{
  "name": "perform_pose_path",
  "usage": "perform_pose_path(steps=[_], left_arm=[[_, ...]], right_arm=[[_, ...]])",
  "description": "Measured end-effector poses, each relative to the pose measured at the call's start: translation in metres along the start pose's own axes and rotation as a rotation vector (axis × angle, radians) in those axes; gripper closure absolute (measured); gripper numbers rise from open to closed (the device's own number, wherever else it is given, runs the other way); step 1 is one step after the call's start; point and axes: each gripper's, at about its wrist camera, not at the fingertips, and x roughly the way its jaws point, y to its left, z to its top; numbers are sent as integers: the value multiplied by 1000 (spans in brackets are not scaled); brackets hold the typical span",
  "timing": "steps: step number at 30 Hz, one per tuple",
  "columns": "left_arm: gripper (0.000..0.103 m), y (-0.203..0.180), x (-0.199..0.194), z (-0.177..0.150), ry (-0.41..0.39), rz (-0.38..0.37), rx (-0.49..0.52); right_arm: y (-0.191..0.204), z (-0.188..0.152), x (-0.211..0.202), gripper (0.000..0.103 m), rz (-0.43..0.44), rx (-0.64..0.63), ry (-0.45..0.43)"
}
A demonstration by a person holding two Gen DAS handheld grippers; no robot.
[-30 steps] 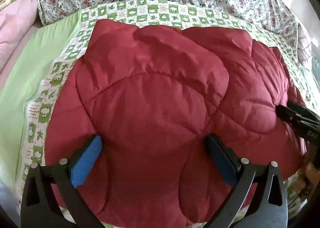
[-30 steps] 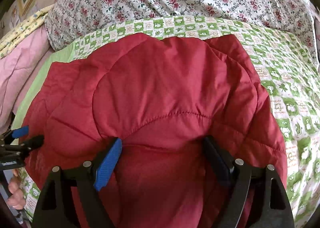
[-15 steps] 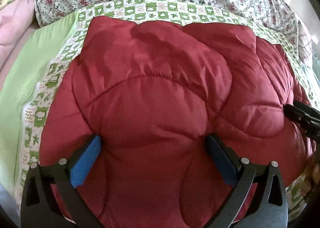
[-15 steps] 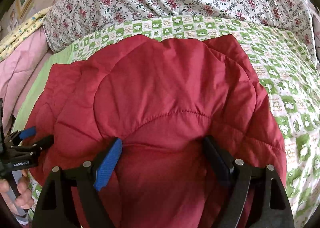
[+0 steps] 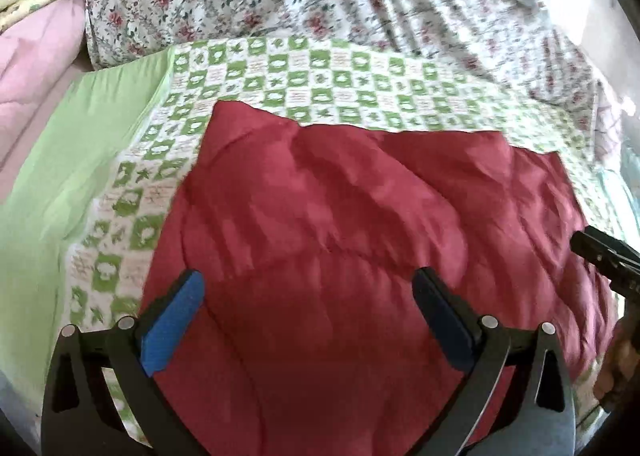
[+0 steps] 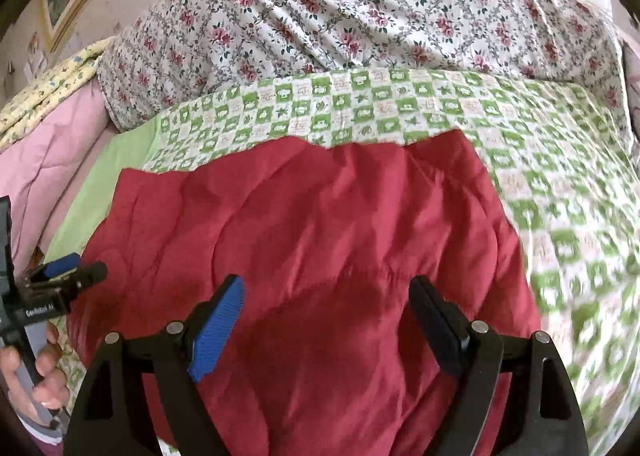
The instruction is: Fold large clothes
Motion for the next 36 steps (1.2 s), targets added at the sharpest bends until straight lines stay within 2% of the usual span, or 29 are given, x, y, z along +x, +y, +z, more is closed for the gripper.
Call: perform_pose_path(steps=[4,7,13,15,16,20,24,25,27,30,33,36], left_arm=[[0,8,44,14,105,15,-22],[0,8,66,20,136,33,-36],[0,0,85,32,161,59,-22],[0,0,75,32,151,53,-25],[4,1,68,32,144,45,-23],[5,-2,7,4,79,-23,3],[5,-4,-34,-39,57,-71,26],[5,-5,-38,-50,66,-81,29],[5,-9,-34,-64,94,-90,37],[4,-16,-15,-76,119,-54,60],[3,-19,-10,-77,97,-35,77],[2,-20,-8,-77,96,-27,89]], right_arm=[[-15,13,41,17,-31,1,88],[-33,18,58,17,-33,52,104],[-53,14,71,17,-2,127,91],[-52,13,70,17,-8,128,84],[-53,12,70,17,-6,130,82],[-59,11,67,17,12,158,67],[-55,9,49,20,4,166,44],[-51,7,33,20,-10,163,13],[-38,-2,-2,19,5,138,-45],[-12,-24,-44,18,16,61,-84],[9,-51,-61,18,3,-28,-43],[14,-76,-46,20,-58,-80,51]])
